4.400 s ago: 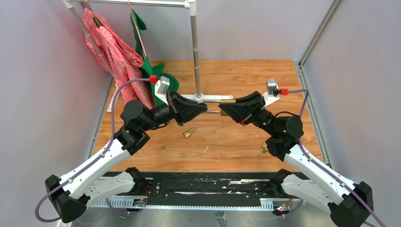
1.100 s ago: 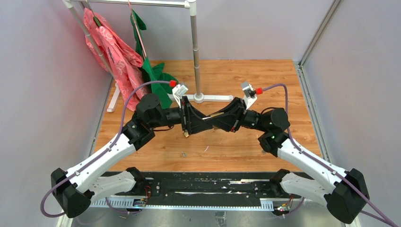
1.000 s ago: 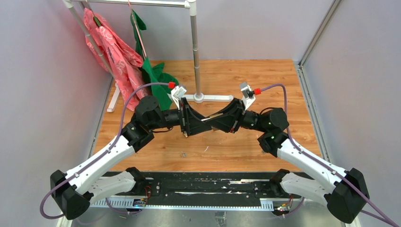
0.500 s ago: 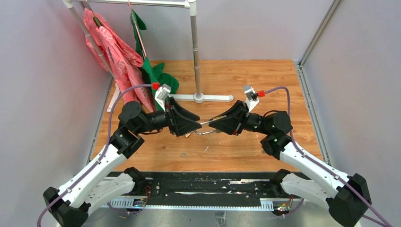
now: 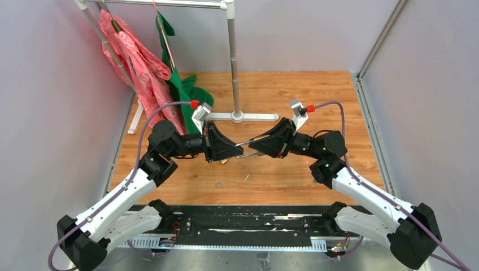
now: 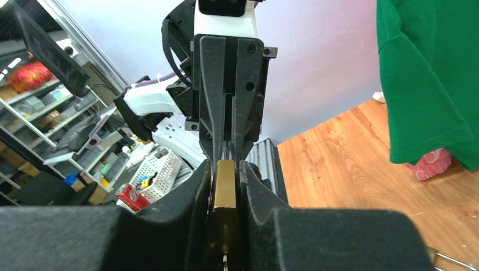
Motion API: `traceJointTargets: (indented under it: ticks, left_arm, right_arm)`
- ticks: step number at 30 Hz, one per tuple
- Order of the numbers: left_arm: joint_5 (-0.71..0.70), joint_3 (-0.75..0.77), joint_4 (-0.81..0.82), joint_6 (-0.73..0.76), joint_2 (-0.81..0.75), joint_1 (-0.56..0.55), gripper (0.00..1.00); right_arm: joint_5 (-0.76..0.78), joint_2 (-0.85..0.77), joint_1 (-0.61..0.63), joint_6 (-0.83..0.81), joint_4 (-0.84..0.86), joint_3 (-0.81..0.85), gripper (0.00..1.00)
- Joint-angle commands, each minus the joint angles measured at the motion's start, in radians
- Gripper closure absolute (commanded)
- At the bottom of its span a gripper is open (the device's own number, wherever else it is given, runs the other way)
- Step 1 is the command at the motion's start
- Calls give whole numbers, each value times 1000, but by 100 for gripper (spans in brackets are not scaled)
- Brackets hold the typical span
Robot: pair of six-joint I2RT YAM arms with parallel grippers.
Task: Lock with the key
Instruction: Lock the lock.
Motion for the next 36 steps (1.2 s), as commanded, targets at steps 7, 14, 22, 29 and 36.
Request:
traceJointTargets:
  ticks: [7,14,22,29,36]
  left_arm:
    - [-170,115,-266,112,40,4,100]
    - [-232,144,-359,76,124,22,100]
    - [-158,81,-223,-12,148,81,100]
    - [-108,57,-158,-47,123,109,100]
    - [-45,27,-108,-62,91,130,100]
  right_arm:
    - [51,-6,-12,-13,-26,-26,100]
    - [68,-33,-26,-3,-104,-109,53]
    - [64,-92,-63,-20,-203,-134,39]
    - [9,-122,-164,5,-224,-143,35]
    - [-74,-151,-260,56,-184,-161,33]
